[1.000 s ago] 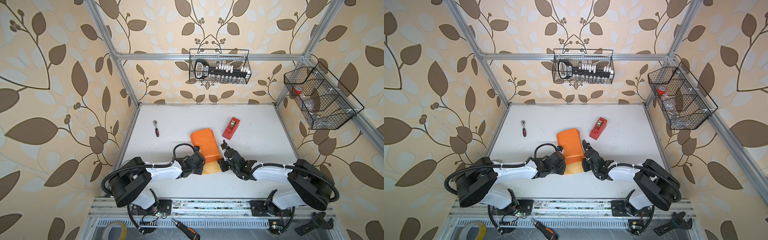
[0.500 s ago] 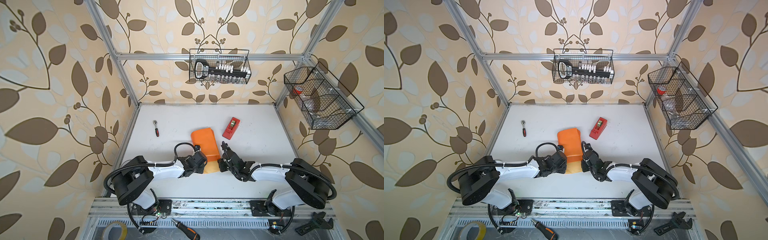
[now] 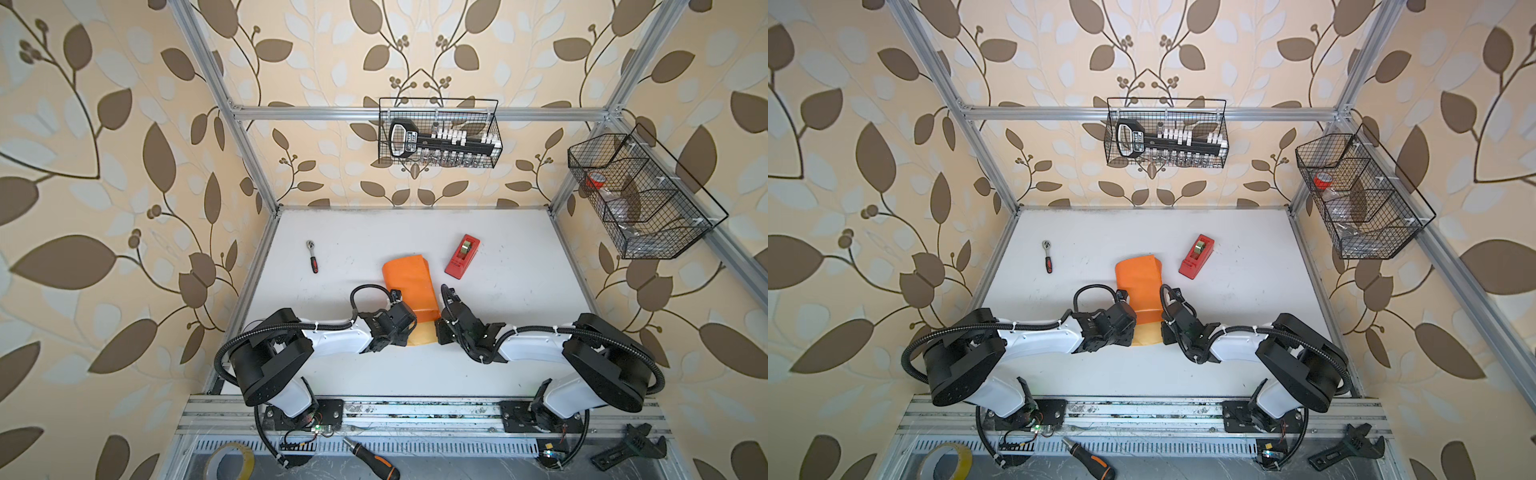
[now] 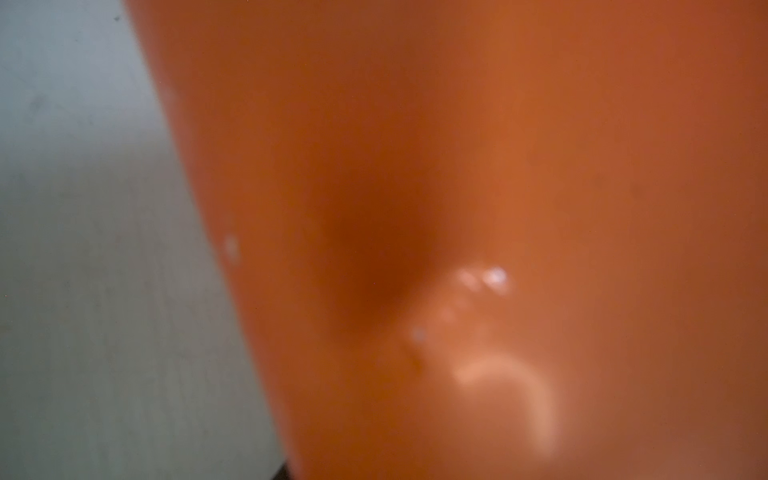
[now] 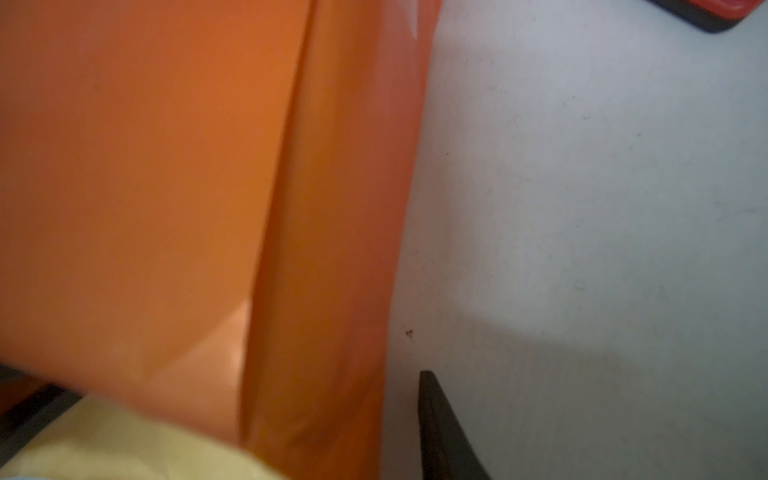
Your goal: Wrap the gift box in paper
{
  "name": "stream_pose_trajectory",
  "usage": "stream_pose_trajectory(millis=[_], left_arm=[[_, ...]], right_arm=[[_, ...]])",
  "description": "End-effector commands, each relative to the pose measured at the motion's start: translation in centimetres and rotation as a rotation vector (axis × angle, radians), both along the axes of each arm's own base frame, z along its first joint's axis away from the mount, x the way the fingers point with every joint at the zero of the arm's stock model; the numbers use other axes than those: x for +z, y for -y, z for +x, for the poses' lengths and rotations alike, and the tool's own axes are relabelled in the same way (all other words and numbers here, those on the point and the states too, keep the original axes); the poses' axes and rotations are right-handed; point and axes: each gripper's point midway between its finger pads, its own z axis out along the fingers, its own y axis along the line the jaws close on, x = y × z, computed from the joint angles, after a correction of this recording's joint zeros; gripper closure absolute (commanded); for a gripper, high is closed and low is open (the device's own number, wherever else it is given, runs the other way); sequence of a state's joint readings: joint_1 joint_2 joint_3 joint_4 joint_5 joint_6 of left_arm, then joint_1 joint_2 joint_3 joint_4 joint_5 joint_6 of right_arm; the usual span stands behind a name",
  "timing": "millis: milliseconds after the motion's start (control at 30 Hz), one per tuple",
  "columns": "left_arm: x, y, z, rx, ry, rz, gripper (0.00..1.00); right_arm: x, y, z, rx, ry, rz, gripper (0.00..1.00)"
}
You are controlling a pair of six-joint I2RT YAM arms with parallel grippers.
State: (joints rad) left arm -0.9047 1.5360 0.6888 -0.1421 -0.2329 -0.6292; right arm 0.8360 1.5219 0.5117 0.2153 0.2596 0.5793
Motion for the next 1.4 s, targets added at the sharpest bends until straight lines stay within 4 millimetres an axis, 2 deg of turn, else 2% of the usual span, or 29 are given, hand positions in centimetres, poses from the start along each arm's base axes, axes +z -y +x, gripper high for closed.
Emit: stream_pose_trajectory(millis=[0,433,900,1167,1367], left_arm=[[1.2,0.4,-0.5,-0.009,-0.009,-0.027,0.69],[2.3,0.4,-0.3,-0.019,0.004,-0.023,0.73],[1.4,0.7,0.4,-0.020,0.012,0.010,0.92],[1.3,0.8,0.4,-0.021,0.011,0.009,0.95],[1.3,0.7,0.4,-0.020,0.009,0.012,0.95]], right_arm=[[0.1,-0.1,0.4,-0.022,0.010,-0.008,0.76],[0.2,-0.1,0.4,-0.022,0.011,-0.004,0.78],[0.4,-0.1,0.5,-0.022,0.012,-0.004,0.77],[1.0,0.1,0.0,-0.012,0.005,-0.001,0.65],[2.0,0.2,-1.6,0.044,-0.015,0.038,0.52]])
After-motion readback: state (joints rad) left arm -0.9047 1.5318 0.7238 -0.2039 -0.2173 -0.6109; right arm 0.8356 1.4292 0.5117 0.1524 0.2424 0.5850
